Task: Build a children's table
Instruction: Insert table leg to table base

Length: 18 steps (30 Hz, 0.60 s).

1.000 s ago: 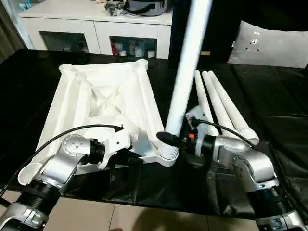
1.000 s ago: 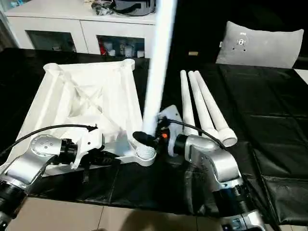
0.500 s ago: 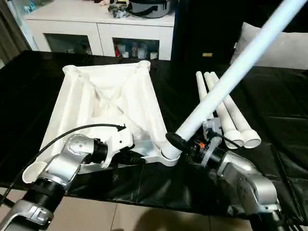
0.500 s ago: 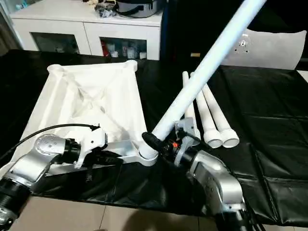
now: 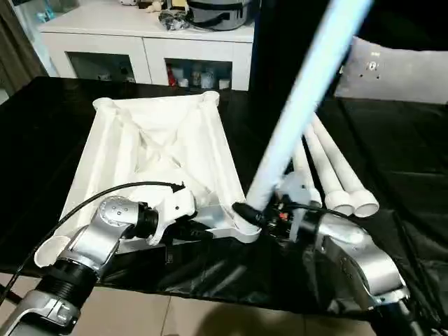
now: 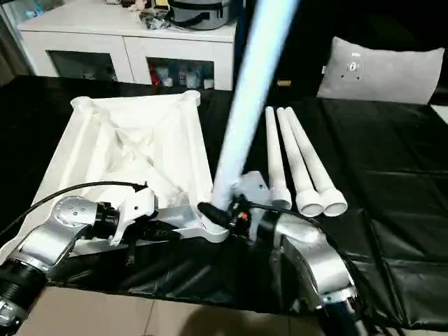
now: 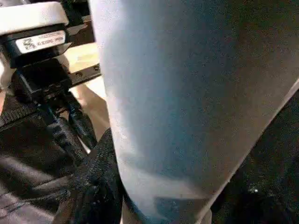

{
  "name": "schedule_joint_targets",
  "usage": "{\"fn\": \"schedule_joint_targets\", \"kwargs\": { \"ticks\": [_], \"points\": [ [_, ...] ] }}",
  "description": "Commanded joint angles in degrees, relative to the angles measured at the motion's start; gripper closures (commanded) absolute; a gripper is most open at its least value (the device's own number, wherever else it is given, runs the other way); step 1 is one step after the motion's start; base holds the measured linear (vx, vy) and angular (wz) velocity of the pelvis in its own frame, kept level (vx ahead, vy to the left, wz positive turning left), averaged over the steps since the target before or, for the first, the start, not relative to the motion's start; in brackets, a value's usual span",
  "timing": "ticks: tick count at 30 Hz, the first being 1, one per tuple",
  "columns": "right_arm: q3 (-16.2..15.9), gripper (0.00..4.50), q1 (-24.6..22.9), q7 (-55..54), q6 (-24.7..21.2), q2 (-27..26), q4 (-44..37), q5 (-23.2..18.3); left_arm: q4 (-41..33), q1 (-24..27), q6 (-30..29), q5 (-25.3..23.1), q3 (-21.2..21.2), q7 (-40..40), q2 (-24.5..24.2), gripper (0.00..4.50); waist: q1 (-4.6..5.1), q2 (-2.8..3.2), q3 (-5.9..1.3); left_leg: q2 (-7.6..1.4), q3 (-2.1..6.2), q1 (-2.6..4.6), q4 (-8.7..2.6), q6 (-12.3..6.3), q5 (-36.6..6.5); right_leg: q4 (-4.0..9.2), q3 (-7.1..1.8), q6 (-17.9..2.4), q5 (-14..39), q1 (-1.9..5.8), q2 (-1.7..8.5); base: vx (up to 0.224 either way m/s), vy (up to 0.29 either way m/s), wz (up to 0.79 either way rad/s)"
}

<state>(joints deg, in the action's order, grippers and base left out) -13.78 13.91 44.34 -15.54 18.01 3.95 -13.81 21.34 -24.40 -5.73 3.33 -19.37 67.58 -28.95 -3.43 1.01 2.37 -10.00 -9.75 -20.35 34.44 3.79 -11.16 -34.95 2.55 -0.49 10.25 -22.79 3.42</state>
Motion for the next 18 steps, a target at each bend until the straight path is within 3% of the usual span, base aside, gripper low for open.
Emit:
{"fn": "schedule_joint_targets", "kwargs": {
  "ticks": [1, 2, 4, 13, 14, 18],
  "points": [
    [-4.2, 2.59, -2.5, 2.2, -4.6, 1.7, 5.7, 3.1, -0.7, -2.7, 2.2, 0.9, 2.2, -0.4, -0.6, 4.50, 0.32, -0.59, -2.55, -2.54, 1.20, 0.23, -4.75, -0.51, -17.5, 5.87, -2.51, -5.8, 29.5, 1.67, 4.35, 0.000, 0.000, 0.00],
    [-6.3, 2.59, -1.7, 4.3, -5.0, 2.8, 6.2, 3.6, 0.0, -3.6, 2.8, 0.7, 2.1, 0.4, -0.9, 4.50, 0.32, -0.58, -2.37, -2.48, 1.18, 0.31, -4.71, -0.70, -17.8, 6.01, -2.51, -5.7, 30.2, 1.50, 4.42, 0.000, 0.000, 0.00],
    [-7.2, 2.59, -0.8, 5.2, -5.1, 2.9, 7.6, 4.1, 2.2, -5.6, 3.9, 0.2, 1.7, 1.2, -0.6, 4.50, 0.32, -0.74, -2.30, -2.40, 1.08, 0.48, -4.68, -0.75, -17.9, 6.25, -2.55, -5.2, 30.9, 1.27, 4.31, 0.000, 0.000, 0.00],
    [-7.9, 2.59, -0.5, 5.6, -7.2, 1.8, 7.1, 3.4, 13.6, -15.5, 8.4, -2.7, 1.5, 0.3, 1.4, 4.50, 0.47, -0.75, -1.36, -2.46, 1.69, 1.22, -5.23, 0.48, -23.8, 7.23, -2.12, -3.7, 36.0, 0.81, 4.49, 0.000, 0.000, 0.00],
    [-7.9, 2.59, -0.5, 5.6, -7.2, 1.8, 7.1, 3.4, 13.7, -15.5, 8.5, -2.7, 1.5, 0.3, 1.4, 4.50, 0.57, -0.84, -1.44, -2.71, 1.87, 0.86, -5.54, 0.57, -23.3, 6.99, -2.10, -4.2, 34.5, 1.28, 4.73, 0.000, 0.000, 0.00],
    [-7.0, 2.59, -0.1, 3.8, -7.3, 0.3, 8.2, 3.0, 15.5, -16.2, 8.9, -2.8, 2.2, 0.1, 0.8, 4.50, 0.67, -0.73, -1.40, -2.88, 1.83, 0.82, -5.78, 0.64, -23.6, 6.77, -2.25, -6.0, 31.4, 1.29, 4.80, 0.000, 0.000, 0.00]
  ]
}}
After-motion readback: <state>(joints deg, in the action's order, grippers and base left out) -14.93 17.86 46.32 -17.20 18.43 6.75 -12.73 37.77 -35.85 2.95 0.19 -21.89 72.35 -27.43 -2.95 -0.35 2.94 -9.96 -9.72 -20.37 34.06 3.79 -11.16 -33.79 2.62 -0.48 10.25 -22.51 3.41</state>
